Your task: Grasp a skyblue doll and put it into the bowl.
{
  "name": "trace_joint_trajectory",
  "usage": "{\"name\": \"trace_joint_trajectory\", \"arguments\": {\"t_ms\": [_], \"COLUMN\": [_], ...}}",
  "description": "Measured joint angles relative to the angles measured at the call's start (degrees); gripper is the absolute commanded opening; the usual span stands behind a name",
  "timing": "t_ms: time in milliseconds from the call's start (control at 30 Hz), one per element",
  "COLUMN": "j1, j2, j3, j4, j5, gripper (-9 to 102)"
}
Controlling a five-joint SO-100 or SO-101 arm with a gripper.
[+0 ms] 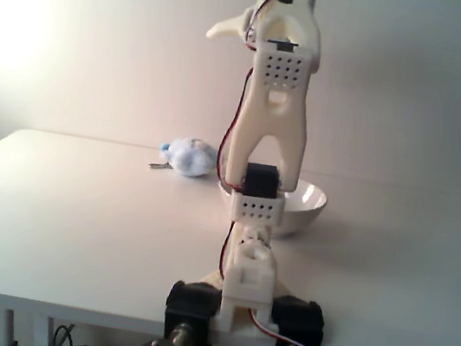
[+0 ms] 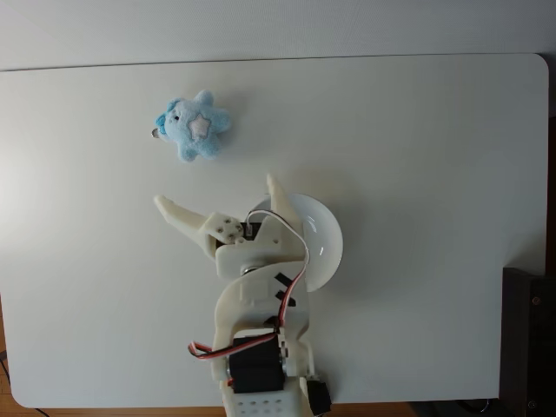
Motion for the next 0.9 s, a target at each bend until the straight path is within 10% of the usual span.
{"name": "trace_joint_trajectory", "arguments": {"t_ms": [900], "j1": [-8.26], "j2": [-40.87], "j3": [-30.94], "j4": [0.0], "j5": [0.0], "gripper": [69]}}
